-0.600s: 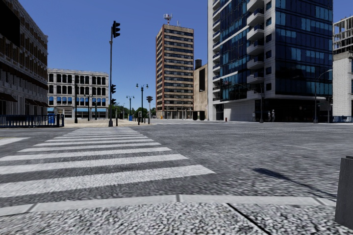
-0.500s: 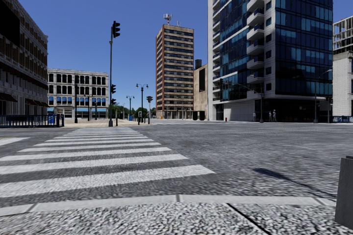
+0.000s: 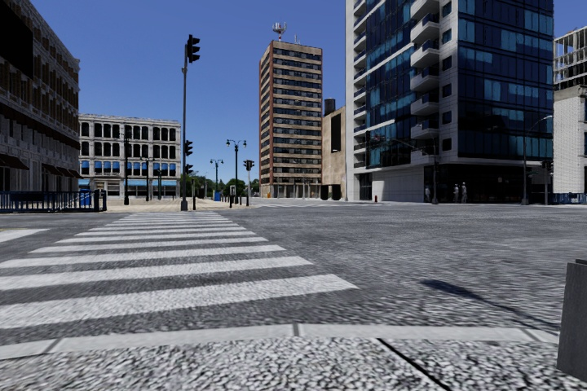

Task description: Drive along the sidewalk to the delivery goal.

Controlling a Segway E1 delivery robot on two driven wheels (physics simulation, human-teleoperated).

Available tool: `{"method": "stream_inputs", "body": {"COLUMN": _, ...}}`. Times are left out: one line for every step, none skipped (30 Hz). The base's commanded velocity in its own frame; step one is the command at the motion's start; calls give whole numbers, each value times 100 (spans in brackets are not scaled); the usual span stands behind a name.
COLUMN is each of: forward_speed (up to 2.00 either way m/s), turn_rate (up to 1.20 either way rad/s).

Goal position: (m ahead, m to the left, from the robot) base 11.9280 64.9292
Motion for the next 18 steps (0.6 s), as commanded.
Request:
{"method": "stream_inputs", "body": {"forward_speed": 0, "turn_rate": 0}}
{"method": "stream_inputs", "body": {"forward_speed": 0, "turn_rate": 0}}
{"method": "stream_inputs", "body": {"forward_speed": 0, "turn_rate": 0}}
{"method": "stream_inputs", "body": {"forward_speed": 0, "turn_rate": 0}}
{"method": "stream_inputs", "body": {"forward_speed": 0, "turn_rate": 0}}
{"method": "stream_inputs", "body": {"forward_speed": 0, "turn_rate": 0}}
{"method": "stream_inputs", "body": {"forward_speed": 0, "turn_rate": 0}}
{"method": "stream_inputs", "body": {"forward_speed": 0, "turn_rate": 0}}
{"method": "stream_inputs", "body": {"forward_speed": 0, "turn_rate": 0}}
{"method": "stream_inputs", "body": {"forward_speed": 0, "turn_rate": 0}}
{"method": "stream_inputs", "body": {"forward_speed": 0, "turn_rate": 0}}
{"method": "stream_inputs", "body": {"forward_speed": 0, "turn_rate": 0}}
{"method": "stream_inputs", "body": {"forward_speed": 0, "turn_rate": 3}}
{"method": "stream_inputs", "body": {"forward_speed": 13, "turn_rate": 13}}
{"method": "stream_inputs", "body": {"forward_speed": 39, "turn_rate": 18}}
{"method": "stream_inputs", "body": {"forward_speed": 39, "turn_rate": 18}}
{"method": "stream_inputs", "body": {"forward_speed": 72, "turn_rate": 23}}
{"method": "stream_inputs", "body": {"forward_speed": 80, "turn_rate": 28}}
